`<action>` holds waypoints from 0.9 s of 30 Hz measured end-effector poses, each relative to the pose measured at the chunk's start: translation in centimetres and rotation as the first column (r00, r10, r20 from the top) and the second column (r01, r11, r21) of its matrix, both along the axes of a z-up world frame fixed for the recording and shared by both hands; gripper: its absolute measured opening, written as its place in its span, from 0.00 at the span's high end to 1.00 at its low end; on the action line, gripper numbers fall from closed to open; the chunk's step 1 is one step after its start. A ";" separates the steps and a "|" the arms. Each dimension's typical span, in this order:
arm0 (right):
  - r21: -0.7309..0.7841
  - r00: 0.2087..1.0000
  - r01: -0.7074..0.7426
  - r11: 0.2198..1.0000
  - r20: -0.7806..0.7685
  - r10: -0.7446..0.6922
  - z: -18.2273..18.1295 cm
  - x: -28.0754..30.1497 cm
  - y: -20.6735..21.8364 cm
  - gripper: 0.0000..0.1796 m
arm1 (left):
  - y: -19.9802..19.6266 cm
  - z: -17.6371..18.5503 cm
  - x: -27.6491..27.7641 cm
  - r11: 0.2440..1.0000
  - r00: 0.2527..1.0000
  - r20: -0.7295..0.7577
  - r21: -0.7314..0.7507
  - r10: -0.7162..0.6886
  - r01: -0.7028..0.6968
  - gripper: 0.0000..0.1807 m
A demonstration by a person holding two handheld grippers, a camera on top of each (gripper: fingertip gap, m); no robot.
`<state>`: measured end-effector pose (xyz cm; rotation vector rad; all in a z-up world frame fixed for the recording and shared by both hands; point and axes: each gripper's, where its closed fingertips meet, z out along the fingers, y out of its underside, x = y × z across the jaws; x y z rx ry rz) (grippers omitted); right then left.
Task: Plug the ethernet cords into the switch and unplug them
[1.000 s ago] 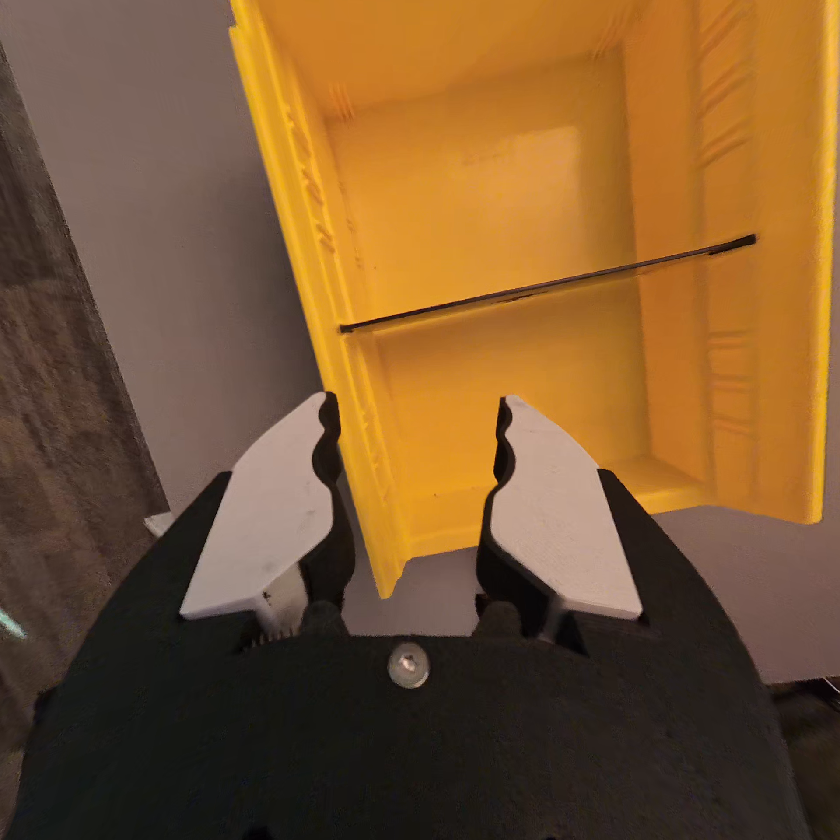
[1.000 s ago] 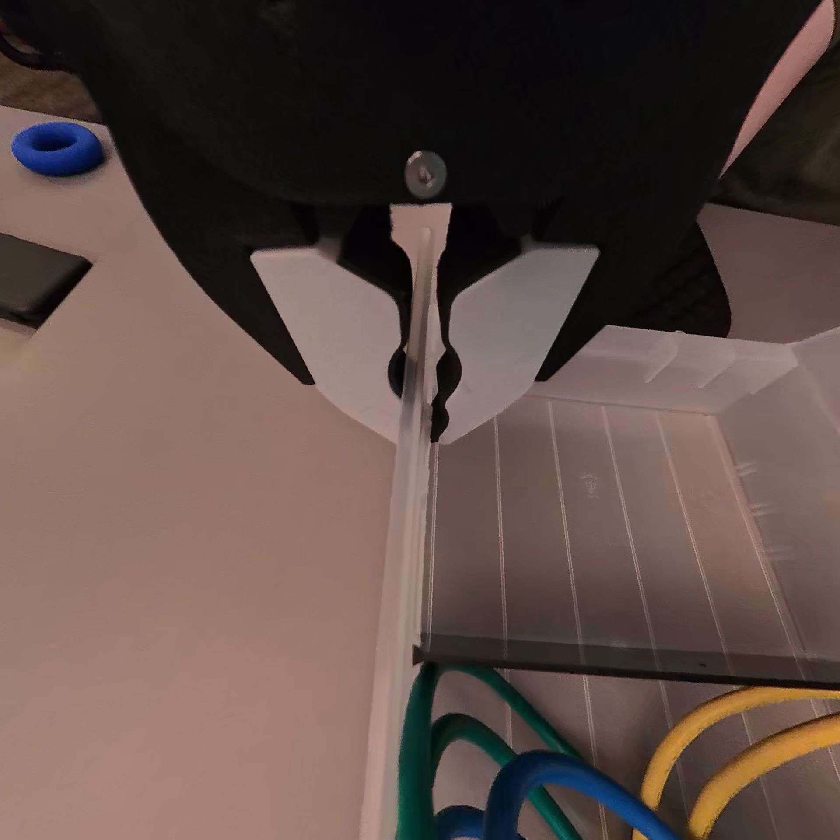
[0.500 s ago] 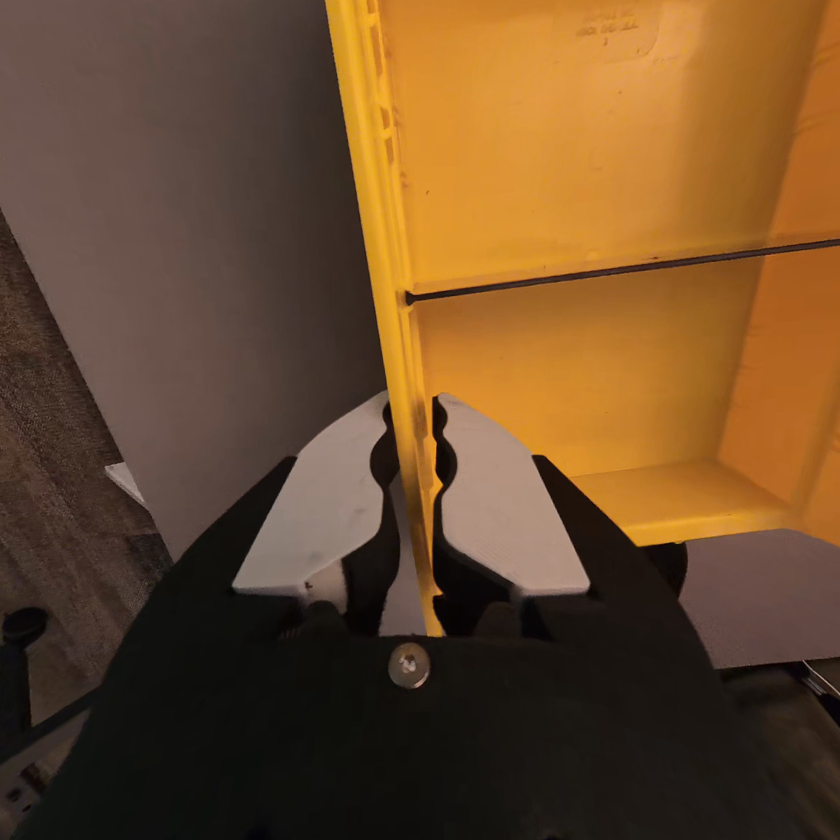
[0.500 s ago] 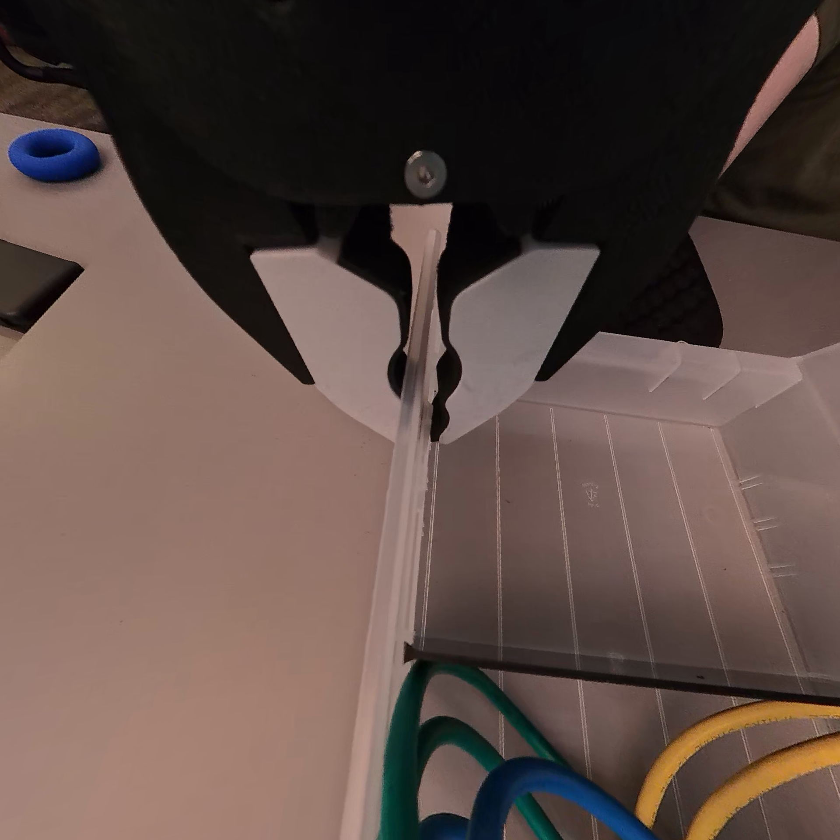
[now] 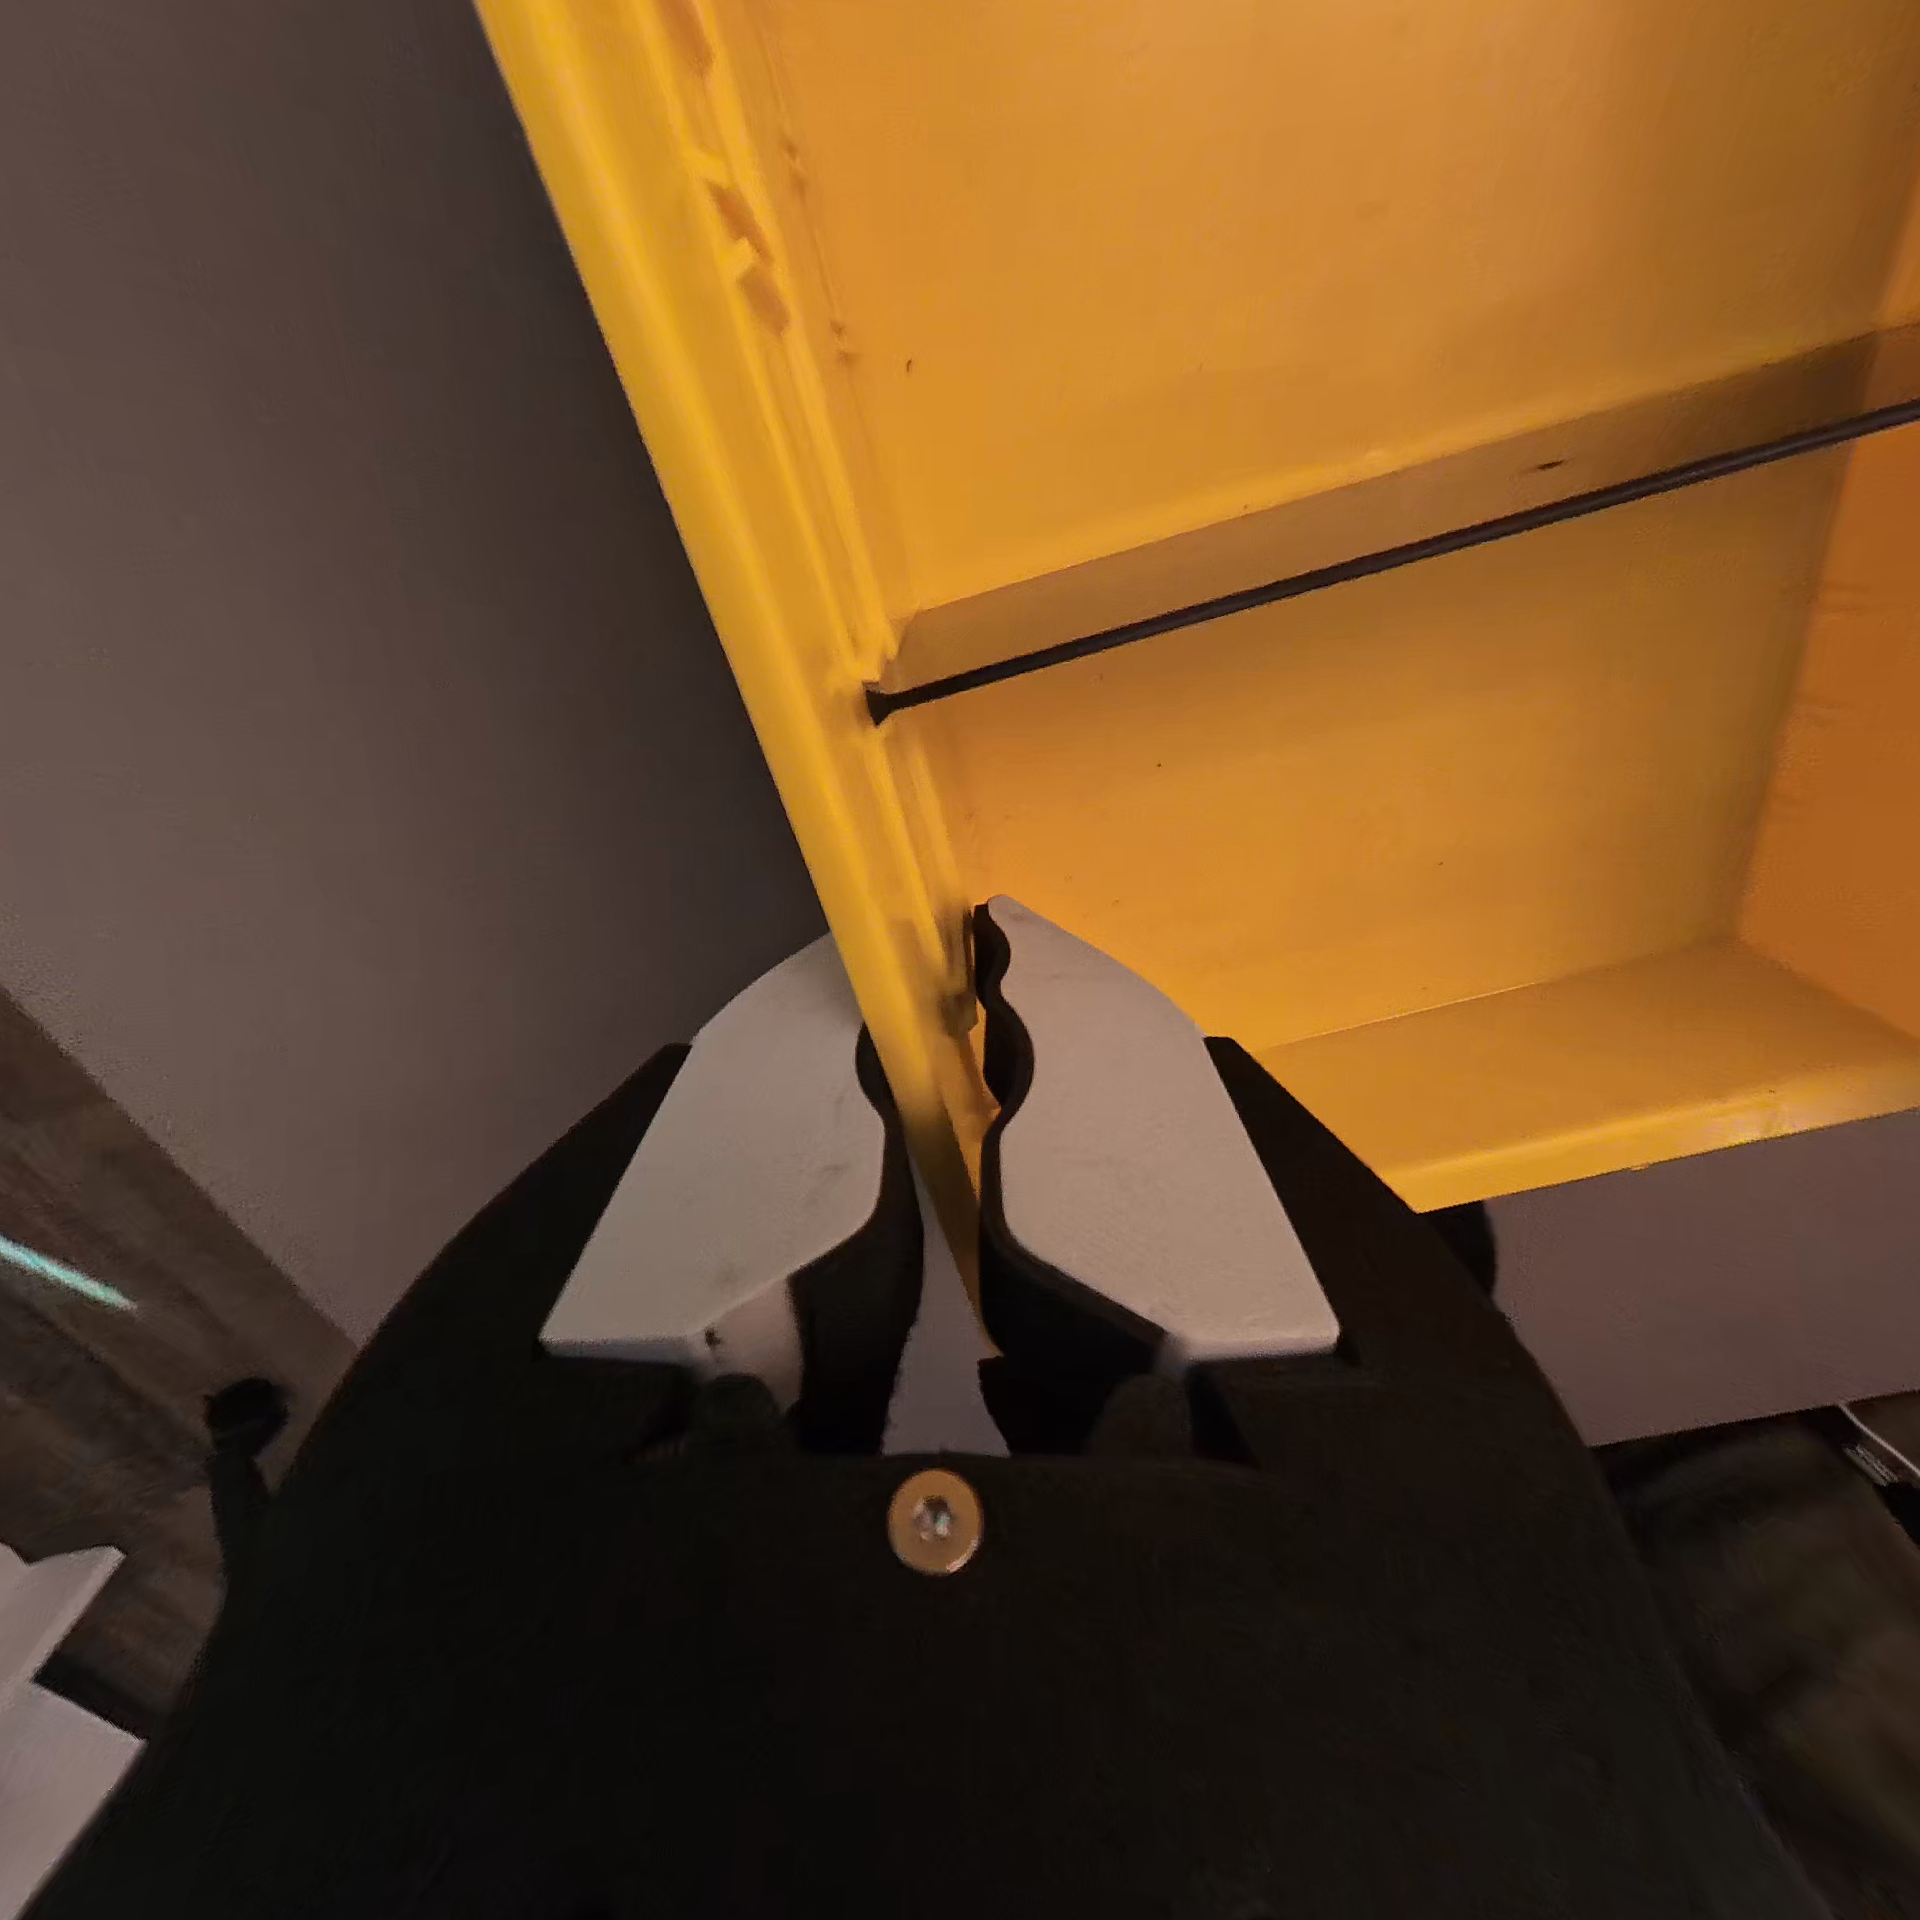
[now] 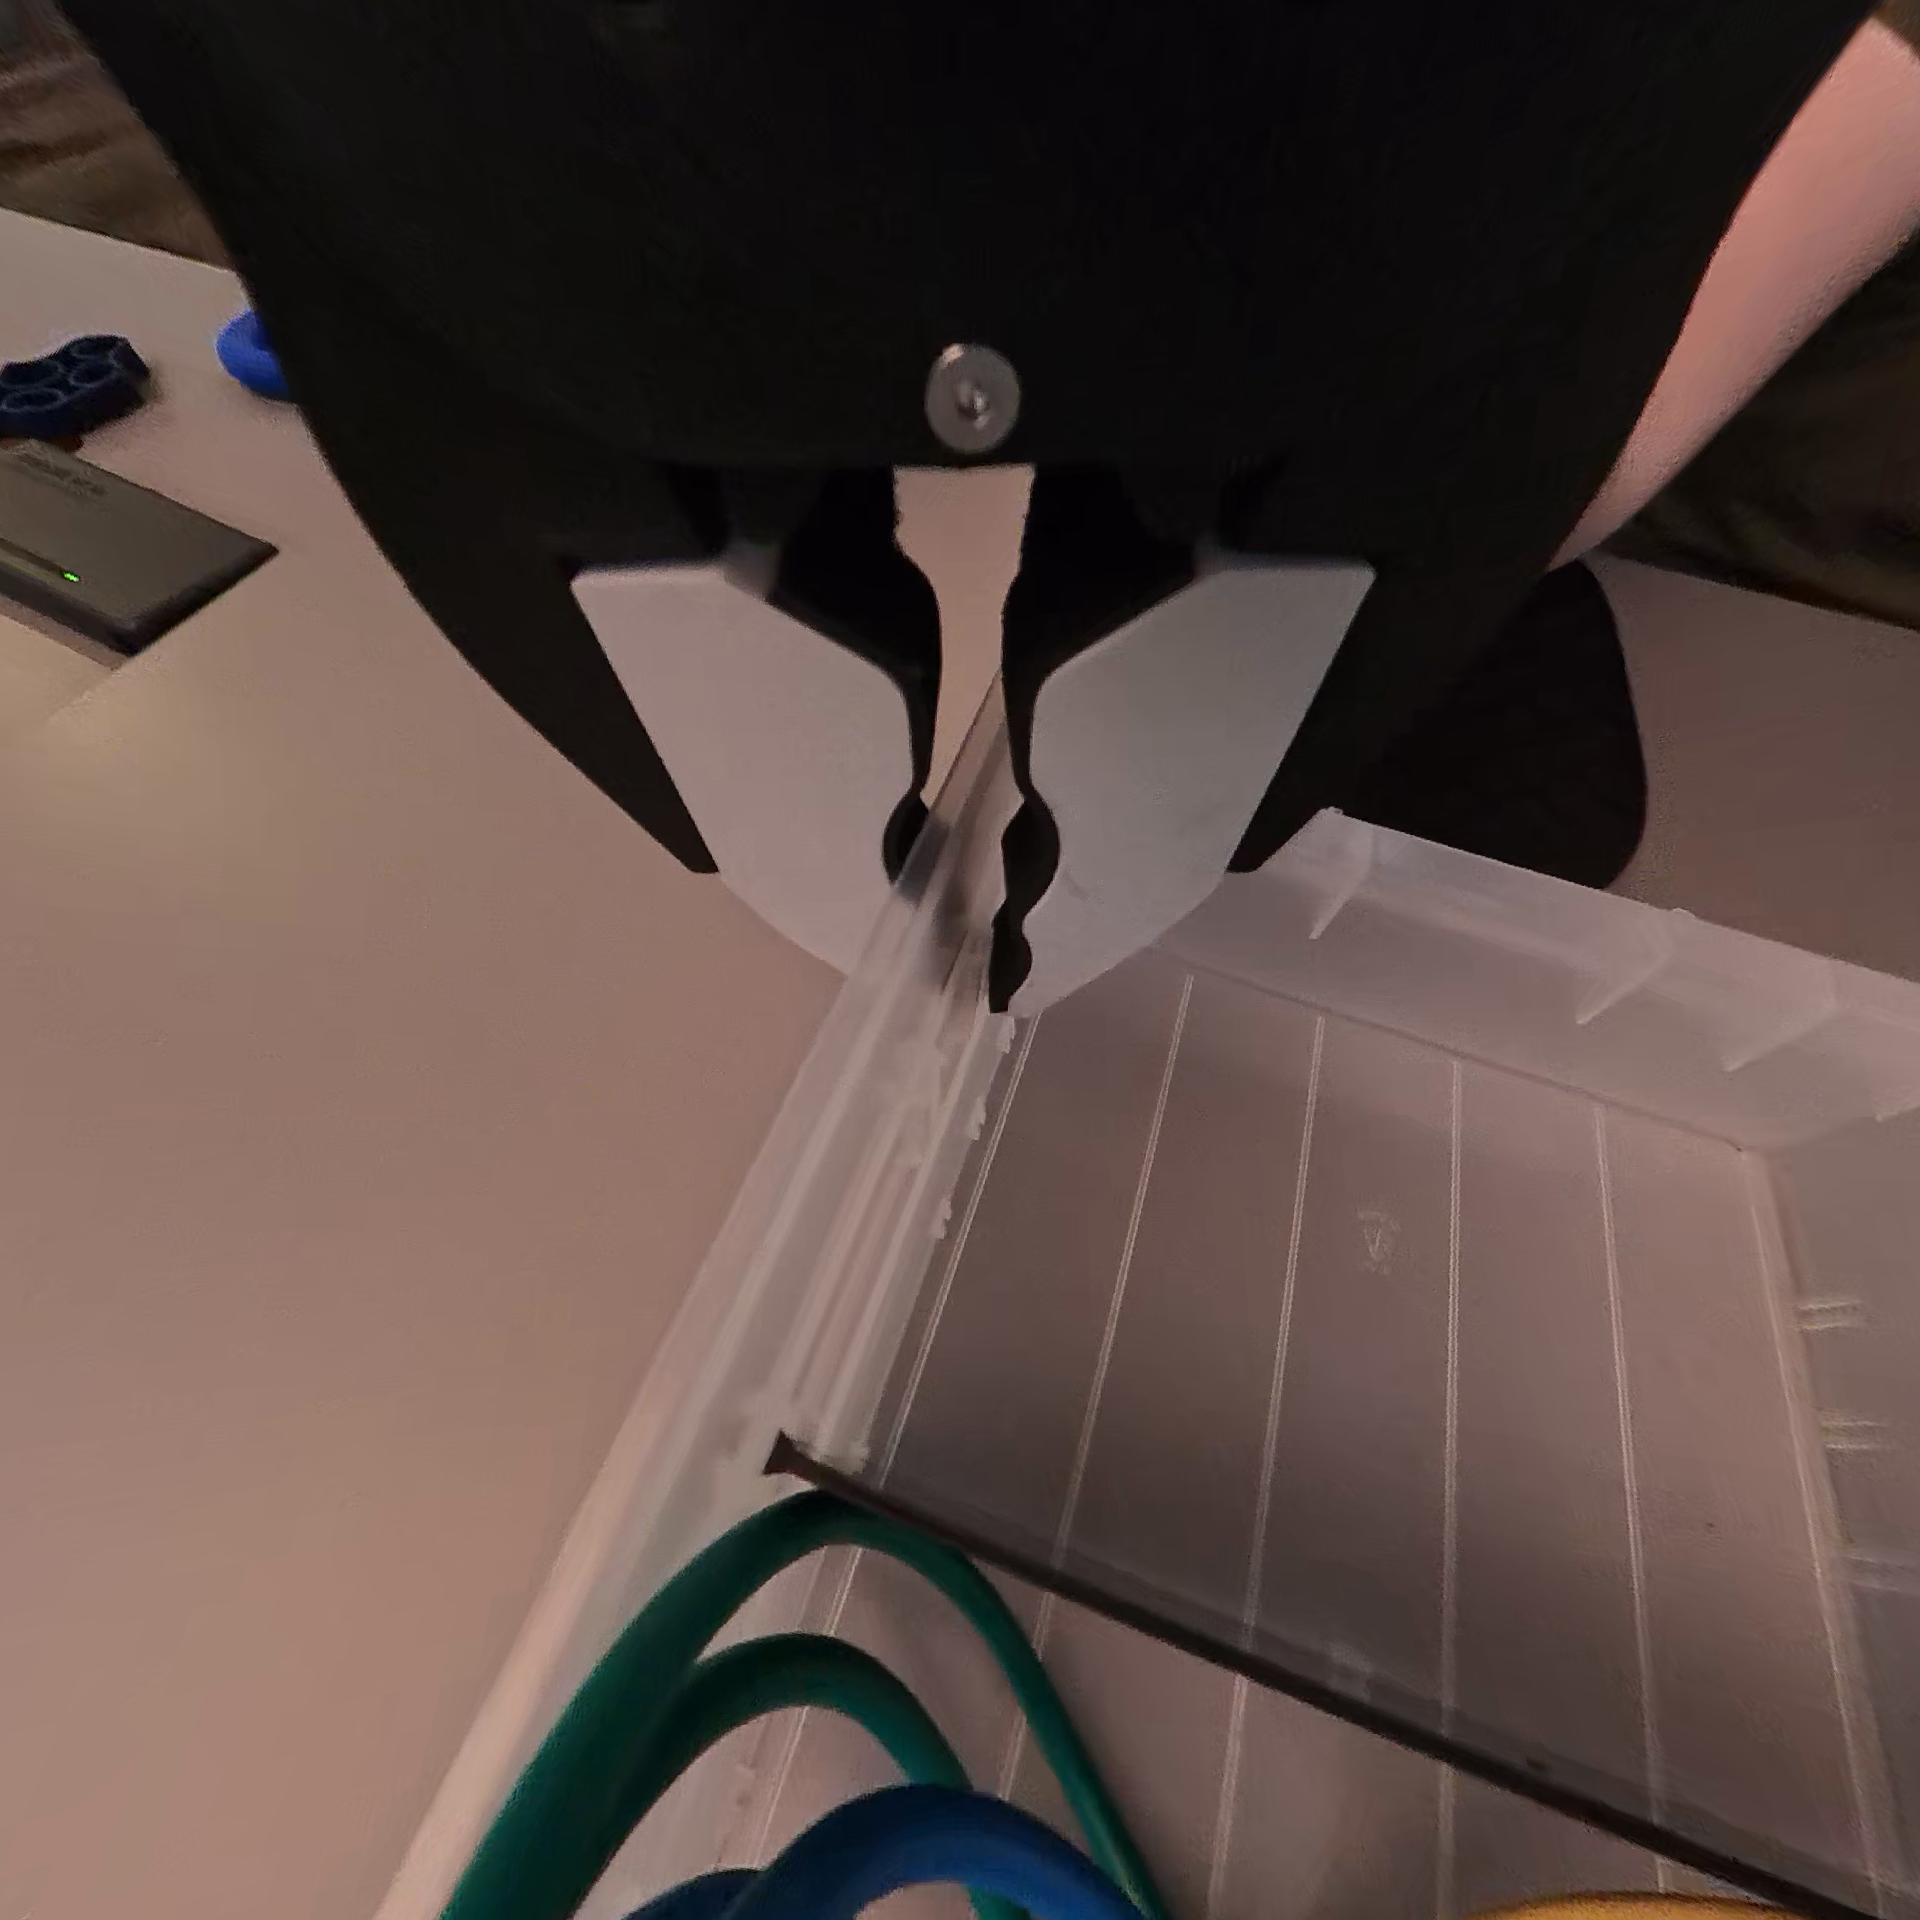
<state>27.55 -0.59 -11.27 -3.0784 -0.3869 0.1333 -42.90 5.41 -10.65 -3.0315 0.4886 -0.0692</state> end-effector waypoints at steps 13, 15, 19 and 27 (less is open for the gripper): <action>-0.054 0.995 -0.083 0.995 0.056 0.086 0.1 -8.6 0.0 0.95 | -0.1 0.0 11.0 0.980 0.978 -0.047 -0.012 -0.201 0.201 0.92; -0.046 0.994 -0.059 0.997 0.088 0.063 0.2 -8.4 0.0 0.93 | 0.1 1.0 11.2 0.978 0.979 -0.035 0.037 -0.202 0.203 0.85; 0.076 0.991 0.038 0.996 0.124 -0.048 3.5 -8.9 0.2 0.84 | 1.2 6.1 10.7 0.954 0.990 0.007 0.265 -0.143 0.137 0.80; 0.542 0.914 -0.214 0.812 -0.183 0.363 13.1 -29.3 1.7 0.88 | 0.9 15.8 11.0 0.748 0.986 0.035 0.656 -0.165 0.102 0.74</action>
